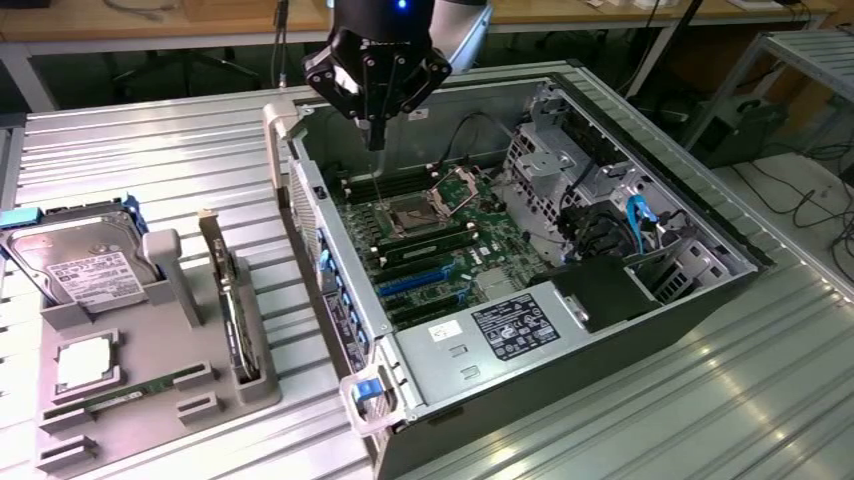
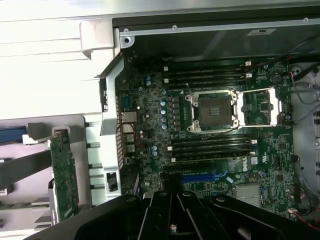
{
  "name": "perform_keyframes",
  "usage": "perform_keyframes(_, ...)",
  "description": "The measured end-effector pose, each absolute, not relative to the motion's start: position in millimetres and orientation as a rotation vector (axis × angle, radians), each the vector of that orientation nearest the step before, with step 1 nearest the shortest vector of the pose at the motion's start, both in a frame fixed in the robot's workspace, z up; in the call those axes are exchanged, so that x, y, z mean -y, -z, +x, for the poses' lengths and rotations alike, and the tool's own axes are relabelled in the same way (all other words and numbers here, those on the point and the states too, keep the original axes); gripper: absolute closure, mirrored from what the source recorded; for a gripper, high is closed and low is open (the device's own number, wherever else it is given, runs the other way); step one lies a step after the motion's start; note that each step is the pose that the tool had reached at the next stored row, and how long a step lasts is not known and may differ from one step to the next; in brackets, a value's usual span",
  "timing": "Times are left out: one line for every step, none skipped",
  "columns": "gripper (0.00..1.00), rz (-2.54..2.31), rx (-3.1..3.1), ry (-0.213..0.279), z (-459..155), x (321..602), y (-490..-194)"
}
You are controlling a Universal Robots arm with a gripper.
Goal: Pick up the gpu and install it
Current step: 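Reach for the gpu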
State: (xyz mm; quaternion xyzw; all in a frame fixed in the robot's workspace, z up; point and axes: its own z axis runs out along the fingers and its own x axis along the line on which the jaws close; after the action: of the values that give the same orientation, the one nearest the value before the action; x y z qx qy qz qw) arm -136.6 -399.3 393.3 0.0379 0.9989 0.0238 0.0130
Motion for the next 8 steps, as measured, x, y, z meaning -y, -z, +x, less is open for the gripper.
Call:
perform_keyframes(0.89,0.118,-3.112,-0.074,-136.8,399.3,-393.3)
perform_keyframes(0.89,0.118,-3.113,-0.074,-137.1,399.3,-393.3)
perform_keyframes(0.89,0.118,-3.112,-0.074,-137.4,399.3,-393.3)
perform_keyframes(0.89,0.118,-3.113,-0.074,-137.6,399.3,-393.3)
perform_keyframes(0.89,0.118,-3.112,-0.074,-137.8,399.3,-393.3)
perform_keyframes(0.89,0.118,-3.113,-0.074,-138.1,399.3,-393.3)
perform_keyframes(0.89,0.118,-3.113,-0.074,-138.4,399.4,-393.3)
perform_keyframes(0.89,0.118,-3.112,-0.074,-138.6,399.4,-393.3)
